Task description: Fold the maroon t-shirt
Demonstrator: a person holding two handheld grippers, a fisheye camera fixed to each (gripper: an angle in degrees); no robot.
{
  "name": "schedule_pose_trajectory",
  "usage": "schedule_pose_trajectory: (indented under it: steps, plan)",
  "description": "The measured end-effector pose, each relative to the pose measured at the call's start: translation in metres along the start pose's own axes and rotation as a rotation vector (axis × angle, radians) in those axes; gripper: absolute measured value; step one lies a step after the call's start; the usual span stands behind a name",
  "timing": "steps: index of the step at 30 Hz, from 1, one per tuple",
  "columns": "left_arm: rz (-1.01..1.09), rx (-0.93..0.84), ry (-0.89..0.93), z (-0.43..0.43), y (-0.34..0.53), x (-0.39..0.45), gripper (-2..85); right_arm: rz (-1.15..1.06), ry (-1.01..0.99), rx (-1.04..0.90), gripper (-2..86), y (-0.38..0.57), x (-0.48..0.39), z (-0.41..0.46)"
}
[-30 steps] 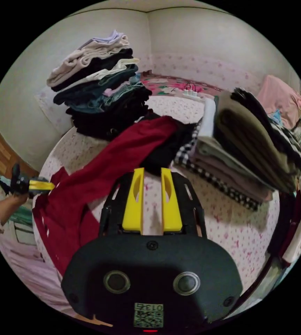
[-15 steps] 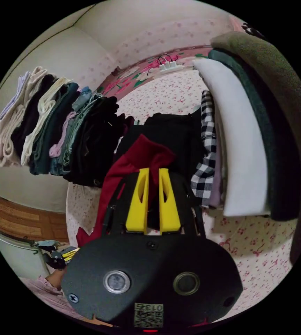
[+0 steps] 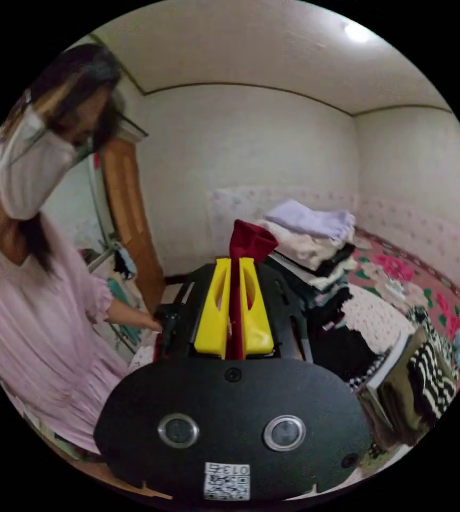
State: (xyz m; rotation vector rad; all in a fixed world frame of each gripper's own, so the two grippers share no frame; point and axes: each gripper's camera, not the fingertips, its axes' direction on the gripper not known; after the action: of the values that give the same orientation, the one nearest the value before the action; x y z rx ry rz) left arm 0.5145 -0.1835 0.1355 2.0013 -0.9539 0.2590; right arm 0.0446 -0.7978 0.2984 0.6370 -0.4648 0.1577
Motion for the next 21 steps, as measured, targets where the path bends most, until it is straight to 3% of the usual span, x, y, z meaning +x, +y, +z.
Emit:
schedule_pose_trajectory:
  steps: [6, 12, 16, 19, 21]
  plan:
    - [-0.045, -0.034, 0.025, -0.007, 0.003, -0.017, -0.3, -0.179, -0.242, 0.013, 3.0, -0.022, -0.147, -0.038]
    - [-0.079, 0.084, 0.011, -0.041, 0.016, -0.024, -0.4, -0.204, -0.371, -0.05, 2.9, 0.002, -0.263, -0.014]
    - [0.076, 0.082, 0.095, -0.035, 0.01, 0.003, -0.3, -0.184, -0.428, -0.181, 2.7, 0.023, -0.306, 0.02]
    - [0.218, -0.078, 0.145, -0.002, 0.011, 0.027, -0.3, -0.171, -0.441, -0.228, 2.7, 0.032, -0.312, 0.021]
    - [0.255, -0.041, 0.118, 0.002, 0.02, 0.031, -0.3, -0.138, -0.455, -0.202, 2.7, 0.035, -0.304, 0.003]
